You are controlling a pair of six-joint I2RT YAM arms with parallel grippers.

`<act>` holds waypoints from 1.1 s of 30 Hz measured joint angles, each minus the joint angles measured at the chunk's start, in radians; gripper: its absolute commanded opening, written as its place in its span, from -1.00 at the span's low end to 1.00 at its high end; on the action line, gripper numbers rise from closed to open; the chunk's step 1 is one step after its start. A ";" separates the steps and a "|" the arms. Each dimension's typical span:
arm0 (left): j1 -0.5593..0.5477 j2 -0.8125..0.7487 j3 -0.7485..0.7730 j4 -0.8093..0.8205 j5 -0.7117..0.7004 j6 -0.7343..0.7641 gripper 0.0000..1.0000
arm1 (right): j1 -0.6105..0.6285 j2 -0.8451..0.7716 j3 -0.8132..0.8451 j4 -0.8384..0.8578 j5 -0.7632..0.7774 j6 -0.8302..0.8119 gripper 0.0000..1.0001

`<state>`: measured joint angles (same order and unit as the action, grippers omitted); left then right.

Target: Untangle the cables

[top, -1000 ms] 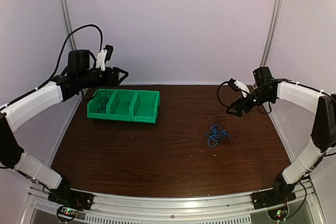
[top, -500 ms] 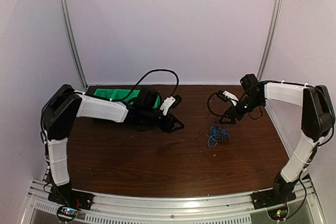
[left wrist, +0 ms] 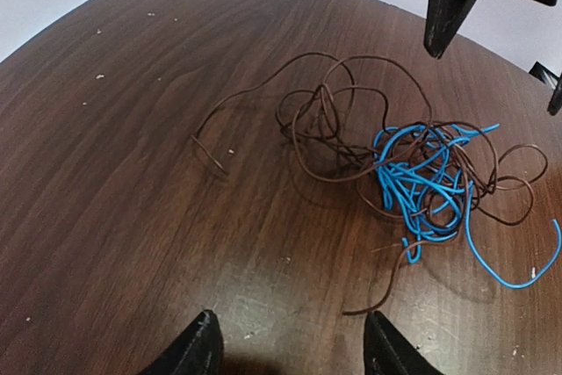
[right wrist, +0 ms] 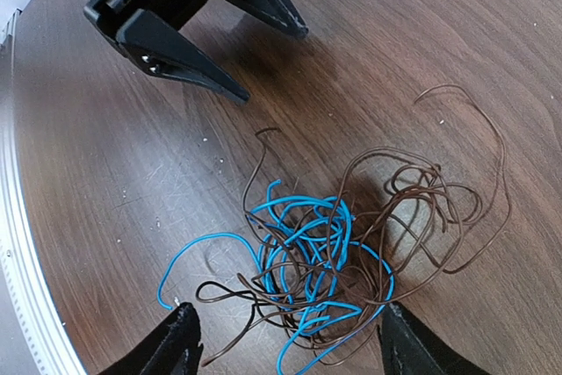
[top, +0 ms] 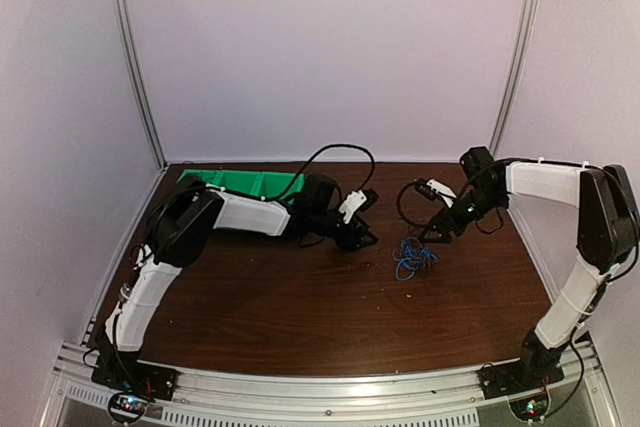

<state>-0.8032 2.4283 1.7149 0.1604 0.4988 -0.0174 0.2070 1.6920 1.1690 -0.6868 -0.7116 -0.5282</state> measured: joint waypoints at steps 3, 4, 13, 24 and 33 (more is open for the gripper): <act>-0.010 0.053 0.061 -0.005 0.013 0.023 0.08 | 0.000 -0.001 -0.002 0.001 -0.002 0.000 0.43; -0.016 0.067 0.076 -0.006 0.020 0.031 0.07 | 0.000 -0.001 -0.002 0.001 -0.003 0.000 0.43; -0.060 0.124 0.114 -0.003 0.093 0.074 -0.08 | 0.000 -0.001 -0.002 0.002 -0.008 0.004 0.44; -0.060 -0.019 -0.114 0.050 -0.005 0.075 0.09 | 0.000 -0.001 -0.007 0.005 -0.014 0.004 0.44; -0.070 -0.091 -0.217 0.120 -0.018 0.026 0.10 | 0.000 -0.001 -0.028 0.026 -0.021 0.005 0.45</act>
<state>-0.8730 2.3375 1.4975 0.2806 0.4805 0.0082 0.2070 1.6909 1.1408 -0.6609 -0.7322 -0.5232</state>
